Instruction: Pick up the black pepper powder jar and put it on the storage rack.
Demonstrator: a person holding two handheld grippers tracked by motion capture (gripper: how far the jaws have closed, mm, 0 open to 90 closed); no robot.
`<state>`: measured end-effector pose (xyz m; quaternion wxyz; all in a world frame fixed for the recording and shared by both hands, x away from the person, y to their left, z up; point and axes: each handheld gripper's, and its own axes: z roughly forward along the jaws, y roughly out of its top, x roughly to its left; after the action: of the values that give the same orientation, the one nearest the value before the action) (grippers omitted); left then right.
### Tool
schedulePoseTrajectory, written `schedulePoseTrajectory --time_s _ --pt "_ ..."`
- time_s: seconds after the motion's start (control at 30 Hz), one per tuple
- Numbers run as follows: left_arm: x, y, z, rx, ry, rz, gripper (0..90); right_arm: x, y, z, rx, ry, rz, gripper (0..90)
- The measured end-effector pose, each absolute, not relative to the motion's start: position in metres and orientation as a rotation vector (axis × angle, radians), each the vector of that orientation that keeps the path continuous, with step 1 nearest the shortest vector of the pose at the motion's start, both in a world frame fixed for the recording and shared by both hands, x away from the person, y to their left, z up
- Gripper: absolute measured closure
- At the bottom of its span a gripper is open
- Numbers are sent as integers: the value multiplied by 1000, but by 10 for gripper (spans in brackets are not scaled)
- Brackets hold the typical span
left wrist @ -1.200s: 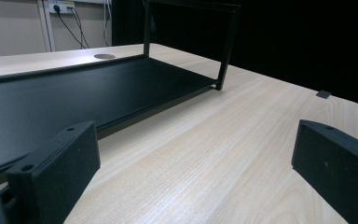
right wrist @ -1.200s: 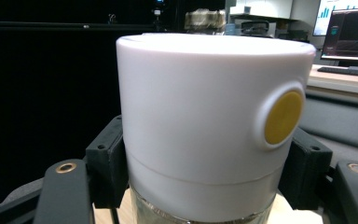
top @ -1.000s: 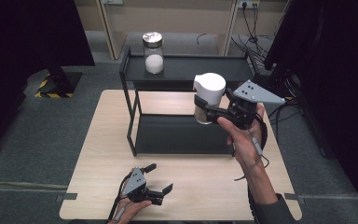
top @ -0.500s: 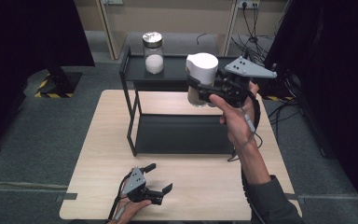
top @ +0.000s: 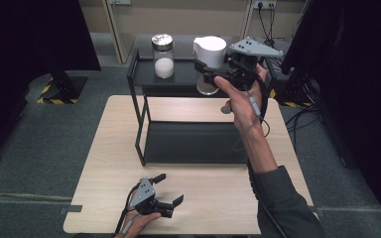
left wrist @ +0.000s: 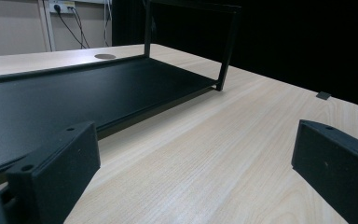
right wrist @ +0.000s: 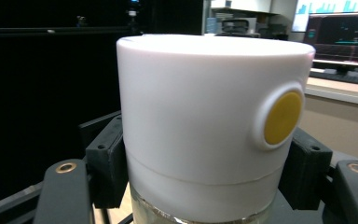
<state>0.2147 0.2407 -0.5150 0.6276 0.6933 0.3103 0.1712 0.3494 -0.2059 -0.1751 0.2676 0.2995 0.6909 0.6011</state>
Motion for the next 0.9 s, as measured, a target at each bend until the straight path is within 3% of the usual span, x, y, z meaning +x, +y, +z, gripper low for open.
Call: schedulePoseTrajectory --time_s 0.9 --pt "214 241 -515 1584 703 399 2 404 -180 -192 942 1741 1532 308"
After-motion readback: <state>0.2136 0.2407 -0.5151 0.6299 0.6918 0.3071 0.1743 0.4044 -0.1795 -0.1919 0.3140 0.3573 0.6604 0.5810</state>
